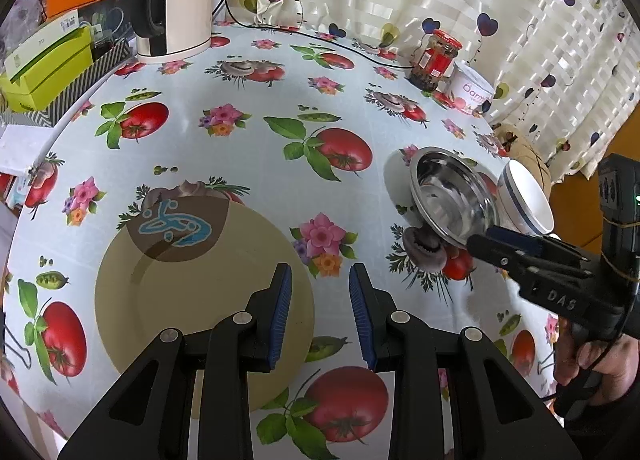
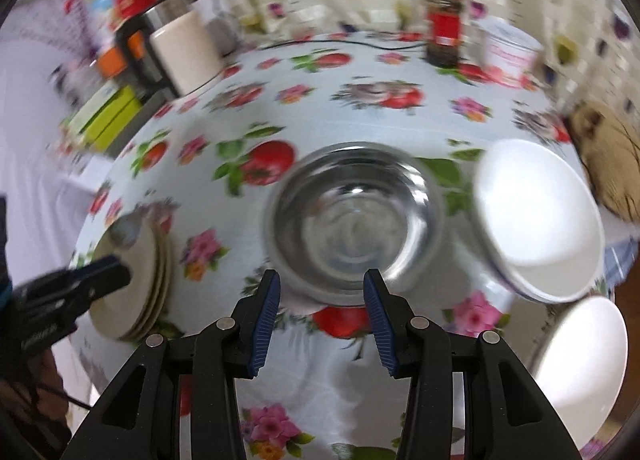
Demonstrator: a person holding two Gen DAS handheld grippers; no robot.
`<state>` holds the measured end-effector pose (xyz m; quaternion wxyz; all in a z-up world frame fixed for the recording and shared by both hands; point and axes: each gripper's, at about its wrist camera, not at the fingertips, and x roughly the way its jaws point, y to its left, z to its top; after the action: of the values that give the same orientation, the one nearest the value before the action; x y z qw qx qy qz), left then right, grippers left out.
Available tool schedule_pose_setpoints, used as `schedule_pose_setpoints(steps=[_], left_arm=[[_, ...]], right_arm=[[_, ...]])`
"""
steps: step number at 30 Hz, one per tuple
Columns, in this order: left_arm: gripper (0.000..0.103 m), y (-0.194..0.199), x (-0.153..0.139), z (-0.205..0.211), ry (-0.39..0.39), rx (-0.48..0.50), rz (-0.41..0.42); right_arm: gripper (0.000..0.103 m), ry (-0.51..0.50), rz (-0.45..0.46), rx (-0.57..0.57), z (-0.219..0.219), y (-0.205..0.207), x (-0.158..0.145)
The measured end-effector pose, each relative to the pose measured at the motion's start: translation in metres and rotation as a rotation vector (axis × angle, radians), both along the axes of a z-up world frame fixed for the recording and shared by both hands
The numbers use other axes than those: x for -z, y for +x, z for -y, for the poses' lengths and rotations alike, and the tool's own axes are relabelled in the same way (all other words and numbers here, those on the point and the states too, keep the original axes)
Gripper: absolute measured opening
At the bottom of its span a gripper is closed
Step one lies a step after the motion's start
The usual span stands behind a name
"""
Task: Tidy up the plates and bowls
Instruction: 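Move the right gripper to the steel bowl rim and close on it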
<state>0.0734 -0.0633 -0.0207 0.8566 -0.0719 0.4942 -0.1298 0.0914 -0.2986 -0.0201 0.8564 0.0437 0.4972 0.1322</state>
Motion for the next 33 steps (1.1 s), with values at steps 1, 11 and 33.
schedule_pose_setpoints(steps=[1,11,33], left_arm=[[0.031,0.0,0.001,0.0,0.001,0.001,-0.002],[0.031,0.003,0.005,0.0,-0.003,-0.002,-0.014],[0.031,0.002,0.009,0.007,-0.005,0.017,-0.025]], right_arm=[[0.043,-0.003,-0.002,-0.014,-0.003,0.0,0.001],[0.043,-0.018,0.013,0.029,0.001,0.006,0.003],[0.019,-0.002,-0.087,0.292,0.05,0.028,0.027]])
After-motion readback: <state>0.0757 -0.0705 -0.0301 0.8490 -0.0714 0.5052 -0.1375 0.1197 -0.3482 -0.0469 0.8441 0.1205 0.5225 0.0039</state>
